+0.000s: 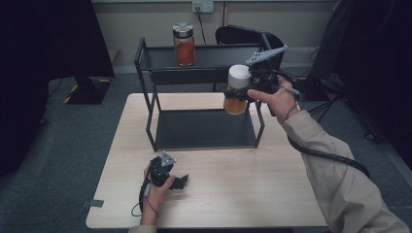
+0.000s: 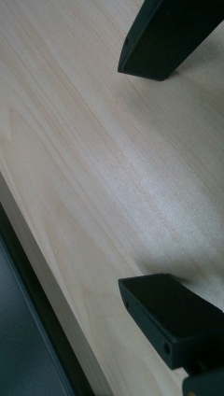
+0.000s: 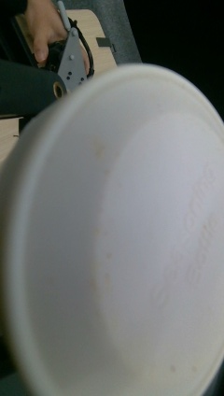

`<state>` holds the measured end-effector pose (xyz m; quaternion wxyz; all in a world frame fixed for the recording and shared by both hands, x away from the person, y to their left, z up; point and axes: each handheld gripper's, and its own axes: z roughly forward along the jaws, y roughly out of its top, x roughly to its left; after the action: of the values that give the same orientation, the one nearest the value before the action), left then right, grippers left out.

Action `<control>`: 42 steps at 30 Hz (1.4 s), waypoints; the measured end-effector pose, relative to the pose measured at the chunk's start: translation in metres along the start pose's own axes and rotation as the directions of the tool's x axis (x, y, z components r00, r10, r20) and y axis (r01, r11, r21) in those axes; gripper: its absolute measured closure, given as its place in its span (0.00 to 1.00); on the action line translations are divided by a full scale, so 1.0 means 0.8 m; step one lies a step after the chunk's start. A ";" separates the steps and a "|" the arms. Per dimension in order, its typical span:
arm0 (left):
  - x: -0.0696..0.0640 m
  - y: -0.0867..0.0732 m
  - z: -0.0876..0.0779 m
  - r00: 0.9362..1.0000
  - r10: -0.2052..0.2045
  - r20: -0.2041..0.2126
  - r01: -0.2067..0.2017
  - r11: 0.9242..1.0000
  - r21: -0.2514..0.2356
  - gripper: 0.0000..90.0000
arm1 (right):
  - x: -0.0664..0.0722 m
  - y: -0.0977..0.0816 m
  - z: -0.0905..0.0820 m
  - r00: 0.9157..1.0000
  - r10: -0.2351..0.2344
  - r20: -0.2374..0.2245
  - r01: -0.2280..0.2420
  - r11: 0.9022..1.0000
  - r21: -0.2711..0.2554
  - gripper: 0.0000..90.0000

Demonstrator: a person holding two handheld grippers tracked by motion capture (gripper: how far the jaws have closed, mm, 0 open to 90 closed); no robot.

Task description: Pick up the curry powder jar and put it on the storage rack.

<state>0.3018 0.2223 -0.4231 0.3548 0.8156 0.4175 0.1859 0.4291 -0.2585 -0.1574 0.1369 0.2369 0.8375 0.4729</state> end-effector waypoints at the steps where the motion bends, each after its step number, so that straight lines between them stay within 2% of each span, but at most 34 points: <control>1: 0.000 0.000 0.000 1.000 0.000 0.000 0.000 1.000 0.000 0.00 | 0.001 0.003 -0.001 1.000 -0.001 0.002 0.001 1.000 -0.001 0.37; 42: 0.000 0.000 0.000 1.000 0.001 0.000 -0.001 1.000 0.001 0.00 | -0.005 0.121 -0.023 0.998 -0.018 0.053 0.018 1.000 0.003 0.37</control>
<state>0.3019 0.2224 -0.4230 0.3544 0.8160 0.4170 0.1861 0.4499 -0.2312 -0.0653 0.1630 0.2417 0.8364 0.4641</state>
